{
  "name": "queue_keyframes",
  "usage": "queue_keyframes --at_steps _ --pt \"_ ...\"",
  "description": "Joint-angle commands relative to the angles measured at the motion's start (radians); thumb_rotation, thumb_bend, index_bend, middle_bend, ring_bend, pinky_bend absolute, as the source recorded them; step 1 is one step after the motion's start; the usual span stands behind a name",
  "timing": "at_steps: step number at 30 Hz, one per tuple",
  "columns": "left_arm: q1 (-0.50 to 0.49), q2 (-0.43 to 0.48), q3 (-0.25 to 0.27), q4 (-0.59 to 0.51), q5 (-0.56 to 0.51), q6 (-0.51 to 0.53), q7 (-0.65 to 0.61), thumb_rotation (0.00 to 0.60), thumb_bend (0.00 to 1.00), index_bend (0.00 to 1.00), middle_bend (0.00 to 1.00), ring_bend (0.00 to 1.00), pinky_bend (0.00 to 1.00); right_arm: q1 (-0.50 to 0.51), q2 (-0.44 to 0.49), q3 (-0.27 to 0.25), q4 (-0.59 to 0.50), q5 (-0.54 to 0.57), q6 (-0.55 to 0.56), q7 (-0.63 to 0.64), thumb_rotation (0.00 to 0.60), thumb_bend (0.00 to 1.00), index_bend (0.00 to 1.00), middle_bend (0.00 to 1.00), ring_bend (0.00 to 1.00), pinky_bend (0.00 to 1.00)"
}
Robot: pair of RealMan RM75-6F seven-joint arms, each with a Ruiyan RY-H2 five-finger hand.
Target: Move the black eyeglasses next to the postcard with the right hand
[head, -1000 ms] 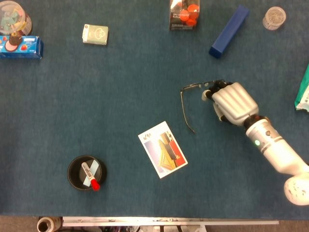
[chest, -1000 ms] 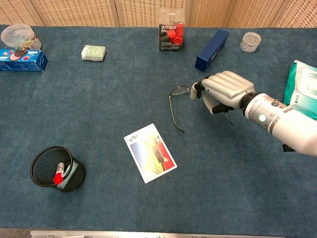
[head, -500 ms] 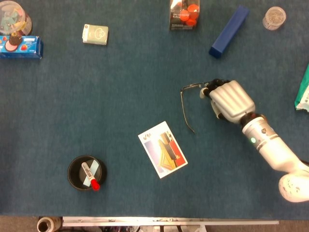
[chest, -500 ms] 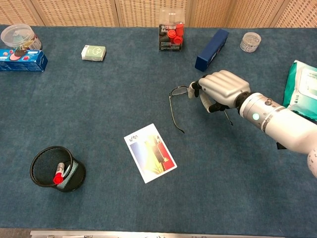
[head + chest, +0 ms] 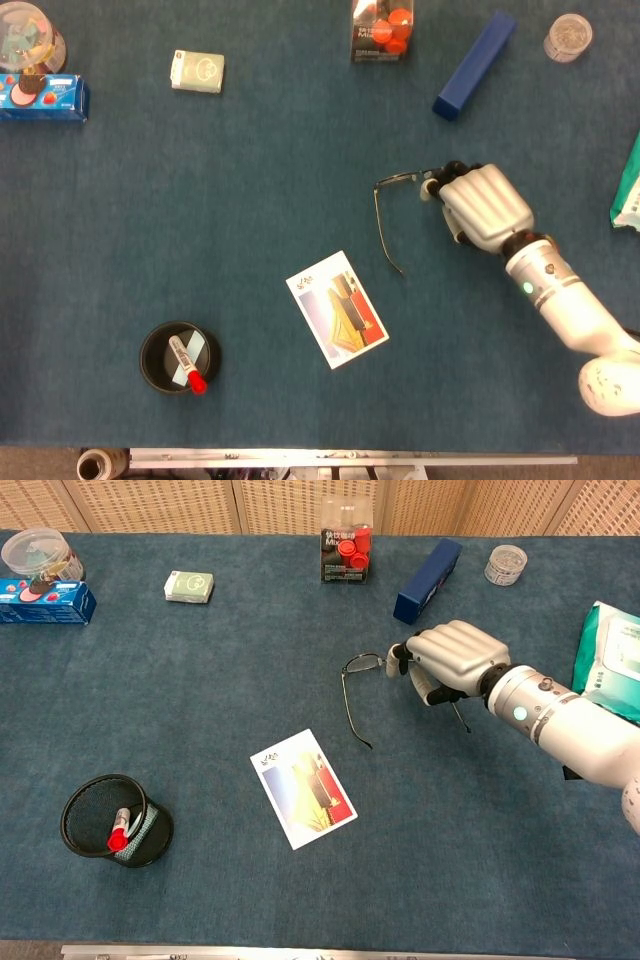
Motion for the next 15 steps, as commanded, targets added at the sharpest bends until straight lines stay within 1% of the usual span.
queue_keyframes --at_steps 1,15 --pt "0.000 0.000 0.000 0.000 0.000 0.000 -0.001 0.600 0.00 0.57 0.46 0.38 0.46 0.004 -0.006 0.002 0.009 0.001 0.000 0.006 0.600 0.75 0.36 0.39 0.24 0.43" --pt "0.000 0.001 0.002 -0.003 0.000 -0.005 0.007 0.600 0.00 0.57 0.46 0.38 0.46 0.033 -0.072 0.028 0.122 -0.018 -0.021 0.074 0.600 0.75 0.36 0.39 0.24 0.43"
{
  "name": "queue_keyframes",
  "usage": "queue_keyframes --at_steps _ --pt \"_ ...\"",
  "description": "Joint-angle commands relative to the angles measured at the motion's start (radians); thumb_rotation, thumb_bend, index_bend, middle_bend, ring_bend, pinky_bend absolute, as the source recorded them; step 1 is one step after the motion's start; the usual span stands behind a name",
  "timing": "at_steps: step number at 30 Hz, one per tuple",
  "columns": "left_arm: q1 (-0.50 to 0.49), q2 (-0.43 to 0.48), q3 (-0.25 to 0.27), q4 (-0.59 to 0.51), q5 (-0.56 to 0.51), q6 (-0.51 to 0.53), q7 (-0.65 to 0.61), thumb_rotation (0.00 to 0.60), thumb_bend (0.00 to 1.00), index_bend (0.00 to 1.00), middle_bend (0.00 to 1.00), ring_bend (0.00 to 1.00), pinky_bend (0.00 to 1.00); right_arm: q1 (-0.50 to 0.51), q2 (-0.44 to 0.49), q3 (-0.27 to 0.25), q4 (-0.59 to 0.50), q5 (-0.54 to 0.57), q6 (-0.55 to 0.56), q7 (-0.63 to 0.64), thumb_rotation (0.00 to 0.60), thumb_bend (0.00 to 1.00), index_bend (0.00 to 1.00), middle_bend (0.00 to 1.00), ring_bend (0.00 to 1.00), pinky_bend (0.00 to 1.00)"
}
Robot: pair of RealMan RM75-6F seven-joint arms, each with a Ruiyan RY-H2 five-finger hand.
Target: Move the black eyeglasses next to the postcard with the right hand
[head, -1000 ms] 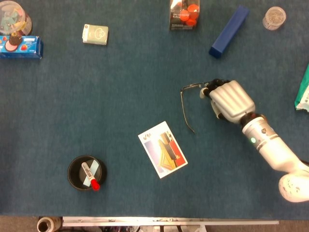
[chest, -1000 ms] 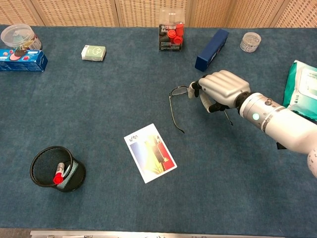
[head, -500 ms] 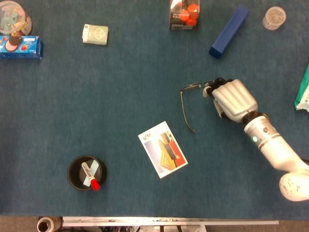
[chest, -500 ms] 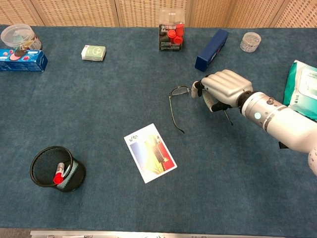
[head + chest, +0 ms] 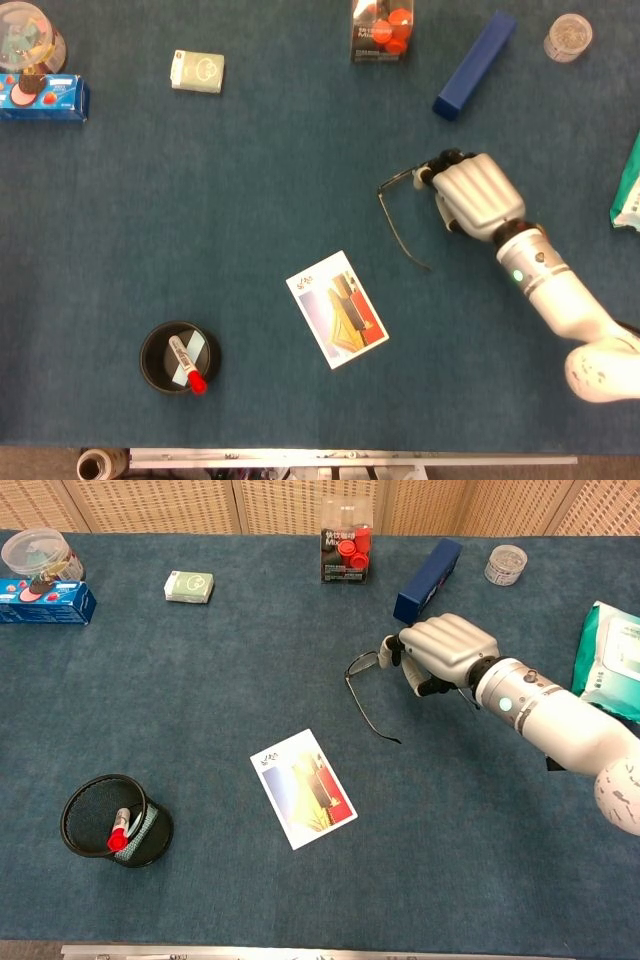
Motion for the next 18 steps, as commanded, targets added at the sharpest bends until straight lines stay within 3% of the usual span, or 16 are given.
queue_keyframes --at_steps 1,18 --pt "0.000 0.000 0.001 0.000 0.001 -0.001 0.002 0.600 0.00 0.57 0.46 0.38 0.46 0.008 -0.018 0.009 0.027 -0.010 -0.008 0.025 0.600 0.75 0.36 0.39 0.24 0.43" --pt "-0.001 0.000 0.003 -0.003 0.001 -0.007 0.010 0.600 0.00 0.57 0.46 0.38 0.46 0.042 -0.097 0.042 0.167 -0.100 -0.033 0.178 0.600 0.75 0.36 0.39 0.24 0.43"
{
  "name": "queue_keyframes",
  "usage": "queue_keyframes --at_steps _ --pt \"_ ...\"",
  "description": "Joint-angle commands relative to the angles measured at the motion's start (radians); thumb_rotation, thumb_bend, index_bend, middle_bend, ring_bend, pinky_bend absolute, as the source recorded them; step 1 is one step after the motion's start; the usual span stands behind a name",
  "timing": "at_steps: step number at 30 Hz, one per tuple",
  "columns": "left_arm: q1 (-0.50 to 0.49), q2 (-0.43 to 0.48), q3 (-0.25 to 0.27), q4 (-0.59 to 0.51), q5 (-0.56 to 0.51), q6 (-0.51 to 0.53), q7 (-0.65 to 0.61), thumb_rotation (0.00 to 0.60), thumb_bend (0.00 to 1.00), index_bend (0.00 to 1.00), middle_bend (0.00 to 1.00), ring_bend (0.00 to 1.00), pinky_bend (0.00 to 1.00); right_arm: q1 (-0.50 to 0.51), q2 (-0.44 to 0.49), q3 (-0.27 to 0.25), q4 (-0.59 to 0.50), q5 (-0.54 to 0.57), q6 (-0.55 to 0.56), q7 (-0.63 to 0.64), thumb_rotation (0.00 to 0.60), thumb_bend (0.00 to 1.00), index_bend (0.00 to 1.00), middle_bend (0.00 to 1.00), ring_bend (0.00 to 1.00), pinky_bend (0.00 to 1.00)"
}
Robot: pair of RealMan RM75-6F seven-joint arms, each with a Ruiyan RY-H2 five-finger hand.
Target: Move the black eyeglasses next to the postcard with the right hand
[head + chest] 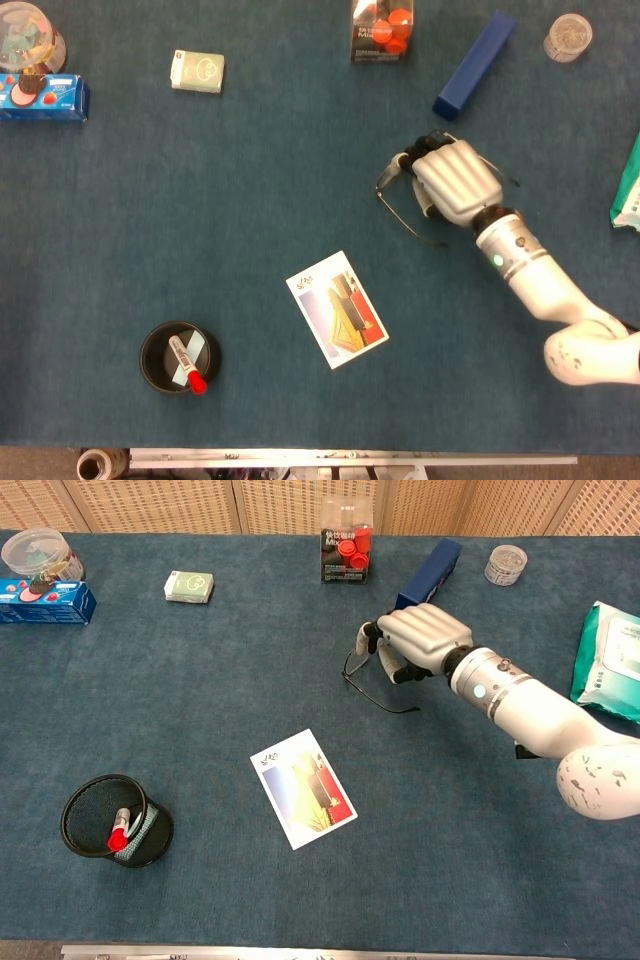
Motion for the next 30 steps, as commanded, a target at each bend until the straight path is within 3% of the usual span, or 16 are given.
queue_keyframes --at_steps 1,12,30 --pt "0.000 0.000 0.000 -0.001 0.000 -0.001 0.001 0.600 0.00 0.57 0.46 0.38 0.46 0.006 -0.014 0.006 0.025 -0.012 -0.005 0.022 0.600 0.75 0.36 0.38 0.24 0.43" --pt "-0.002 0.001 0.003 -0.001 0.002 -0.007 0.004 0.600 0.00 0.57 0.46 0.38 0.46 0.022 -0.052 0.020 0.086 -0.053 -0.010 0.087 0.600 0.75 0.36 0.38 0.26 0.43" --pt "-0.004 -0.007 0.006 -0.003 0.002 -0.014 0.029 0.600 0.00 0.57 0.46 0.38 0.46 -0.021 0.041 -0.015 -0.096 -0.149 0.090 0.059 0.600 0.75 0.36 0.38 0.25 0.43"
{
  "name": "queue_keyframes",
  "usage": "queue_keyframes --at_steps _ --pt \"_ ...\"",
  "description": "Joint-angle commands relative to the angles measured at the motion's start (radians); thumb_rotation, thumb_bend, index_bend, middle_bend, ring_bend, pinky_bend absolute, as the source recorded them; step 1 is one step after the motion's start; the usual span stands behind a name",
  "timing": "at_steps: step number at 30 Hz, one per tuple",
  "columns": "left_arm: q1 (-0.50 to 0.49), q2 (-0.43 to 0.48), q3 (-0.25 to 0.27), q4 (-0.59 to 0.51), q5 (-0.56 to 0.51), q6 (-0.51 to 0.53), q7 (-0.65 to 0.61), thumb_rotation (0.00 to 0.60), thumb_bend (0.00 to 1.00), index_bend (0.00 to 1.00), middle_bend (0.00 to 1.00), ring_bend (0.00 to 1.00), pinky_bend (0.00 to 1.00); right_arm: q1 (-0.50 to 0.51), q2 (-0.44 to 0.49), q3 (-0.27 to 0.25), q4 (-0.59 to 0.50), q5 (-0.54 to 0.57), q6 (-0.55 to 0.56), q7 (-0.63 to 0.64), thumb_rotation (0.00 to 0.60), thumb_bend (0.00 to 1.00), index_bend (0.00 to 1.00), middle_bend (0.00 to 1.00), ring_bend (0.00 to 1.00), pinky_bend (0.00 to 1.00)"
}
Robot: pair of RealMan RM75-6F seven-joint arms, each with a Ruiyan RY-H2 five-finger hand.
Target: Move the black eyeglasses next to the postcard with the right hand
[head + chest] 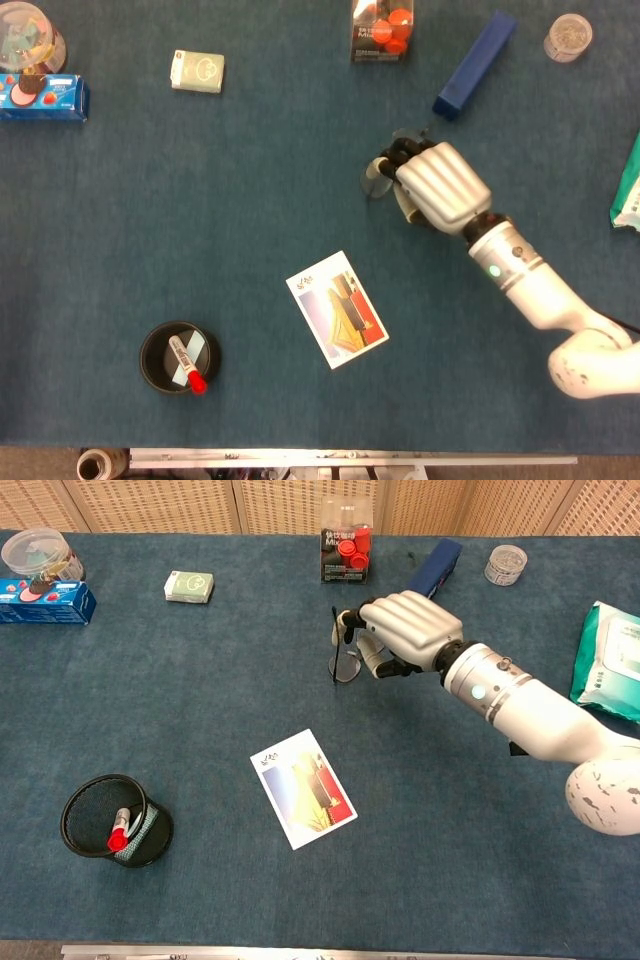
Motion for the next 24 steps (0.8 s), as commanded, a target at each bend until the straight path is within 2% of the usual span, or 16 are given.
queue_keyframes --at_steps 1,12,16,18,24 --pt "0.000 -0.002 0.000 0.000 -0.001 -0.002 0.004 0.600 0.00 0.57 0.46 0.38 0.46 -0.008 0.011 -0.006 -0.015 -0.006 0.008 -0.010 0.600 0.75 0.36 0.38 0.25 0.43" --pt "-0.004 -0.006 0.001 0.000 -0.006 -0.011 0.013 0.600 0.00 0.57 0.46 0.38 0.46 -0.036 0.046 -0.027 -0.071 -0.041 0.051 -0.039 0.600 0.74 0.36 0.38 0.25 0.43" --pt "-0.004 -0.008 0.002 0.000 -0.005 -0.011 0.016 0.600 0.00 0.57 0.46 0.38 0.46 -0.046 0.053 -0.035 -0.077 -0.061 0.073 -0.053 0.600 0.71 0.36 0.37 0.24 0.42" --pt "-0.005 -0.009 0.002 0.000 -0.007 -0.014 0.018 0.600 0.00 0.57 0.46 0.38 0.46 -0.054 0.054 -0.039 -0.078 -0.078 0.094 -0.063 0.600 0.68 0.36 0.37 0.24 0.42" --pt "-0.006 -0.009 0.003 -0.002 -0.009 -0.018 0.022 0.600 0.00 0.57 0.46 0.38 0.46 -0.079 0.033 -0.042 -0.067 -0.119 0.162 -0.087 0.600 0.44 0.36 0.36 0.23 0.42"
